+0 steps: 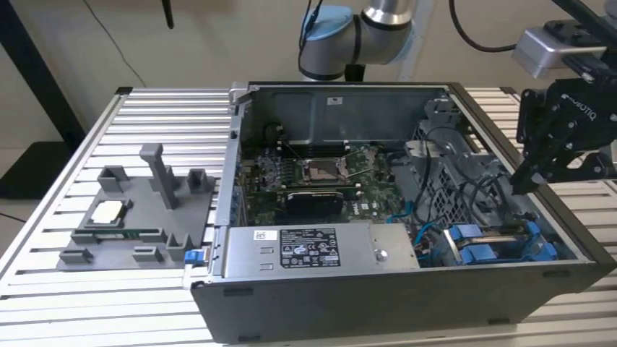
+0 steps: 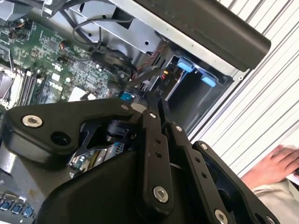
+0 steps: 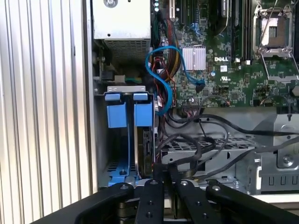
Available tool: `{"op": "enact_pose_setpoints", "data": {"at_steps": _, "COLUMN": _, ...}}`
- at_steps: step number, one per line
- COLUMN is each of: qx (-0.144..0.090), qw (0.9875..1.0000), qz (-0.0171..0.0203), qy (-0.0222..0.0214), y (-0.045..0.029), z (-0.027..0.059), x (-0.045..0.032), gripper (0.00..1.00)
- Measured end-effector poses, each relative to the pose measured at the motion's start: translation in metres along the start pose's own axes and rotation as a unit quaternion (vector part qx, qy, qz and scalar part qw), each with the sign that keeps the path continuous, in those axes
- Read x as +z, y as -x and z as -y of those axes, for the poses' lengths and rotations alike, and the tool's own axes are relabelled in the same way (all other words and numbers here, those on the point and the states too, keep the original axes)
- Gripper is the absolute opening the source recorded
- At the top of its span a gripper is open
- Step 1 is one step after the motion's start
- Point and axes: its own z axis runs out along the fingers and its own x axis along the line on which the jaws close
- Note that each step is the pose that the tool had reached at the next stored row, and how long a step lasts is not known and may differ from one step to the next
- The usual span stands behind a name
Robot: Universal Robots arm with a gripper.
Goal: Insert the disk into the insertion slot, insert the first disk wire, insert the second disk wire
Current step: 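Insert the second disk wire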
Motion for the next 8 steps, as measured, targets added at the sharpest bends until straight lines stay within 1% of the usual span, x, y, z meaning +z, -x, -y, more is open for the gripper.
{"op": "enact_pose_setpoints", "data": {"at_steps": 3, "qx": 0.000, "qw": 1.0000, "qz": -0.0001, "qy": 0.0000, "y": 0.0000, "z": -0.0070, "x": -0.0008, "gripper": 0.16}}
{"op": "enact_pose_setpoints", "data": {"at_steps": 8, "qx": 0.000, "qw": 1.0000, "qz": 0.0001, "qy": 0.0000, "y": 0.0000, "z": -0.0212, "x": -0.0012, "gripper": 0.16}}
